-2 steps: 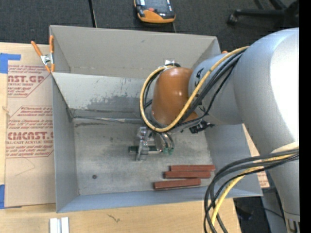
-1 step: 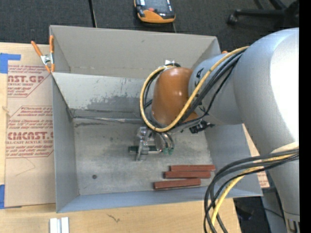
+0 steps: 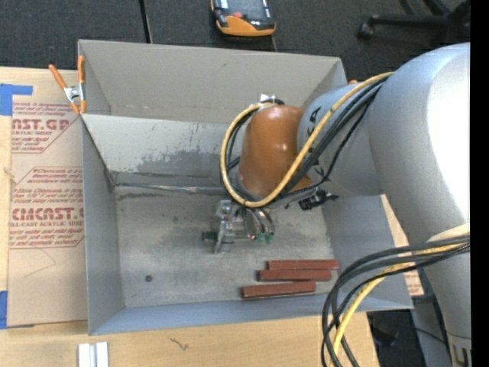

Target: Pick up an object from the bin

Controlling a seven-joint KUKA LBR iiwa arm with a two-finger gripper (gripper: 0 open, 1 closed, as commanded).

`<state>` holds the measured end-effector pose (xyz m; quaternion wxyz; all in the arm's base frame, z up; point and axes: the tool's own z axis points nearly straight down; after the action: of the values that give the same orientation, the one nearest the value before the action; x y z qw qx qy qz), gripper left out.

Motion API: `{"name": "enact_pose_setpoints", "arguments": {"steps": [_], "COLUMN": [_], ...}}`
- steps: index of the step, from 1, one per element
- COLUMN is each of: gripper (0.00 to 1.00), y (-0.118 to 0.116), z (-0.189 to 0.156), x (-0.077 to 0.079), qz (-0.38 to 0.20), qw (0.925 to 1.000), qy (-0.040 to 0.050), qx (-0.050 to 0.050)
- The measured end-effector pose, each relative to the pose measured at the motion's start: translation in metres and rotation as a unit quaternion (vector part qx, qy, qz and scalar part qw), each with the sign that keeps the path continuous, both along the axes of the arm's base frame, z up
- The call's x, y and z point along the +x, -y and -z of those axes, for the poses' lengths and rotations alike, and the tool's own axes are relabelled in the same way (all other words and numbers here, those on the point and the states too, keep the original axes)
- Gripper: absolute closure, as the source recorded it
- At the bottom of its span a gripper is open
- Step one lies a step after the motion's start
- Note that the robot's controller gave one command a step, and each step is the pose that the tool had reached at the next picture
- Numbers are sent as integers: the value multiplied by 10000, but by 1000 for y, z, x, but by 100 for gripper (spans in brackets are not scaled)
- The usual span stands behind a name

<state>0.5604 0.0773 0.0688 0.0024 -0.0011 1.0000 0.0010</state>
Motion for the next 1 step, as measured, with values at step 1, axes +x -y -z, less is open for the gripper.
{"name": "enact_pose_setpoints", "arguments": {"steps": [1], "gripper": [100], "y": [0], "z": [-18], "x": [-3], "qz": [-3], "qw": [10000], "qy": [-52], "qx": [-9]}}
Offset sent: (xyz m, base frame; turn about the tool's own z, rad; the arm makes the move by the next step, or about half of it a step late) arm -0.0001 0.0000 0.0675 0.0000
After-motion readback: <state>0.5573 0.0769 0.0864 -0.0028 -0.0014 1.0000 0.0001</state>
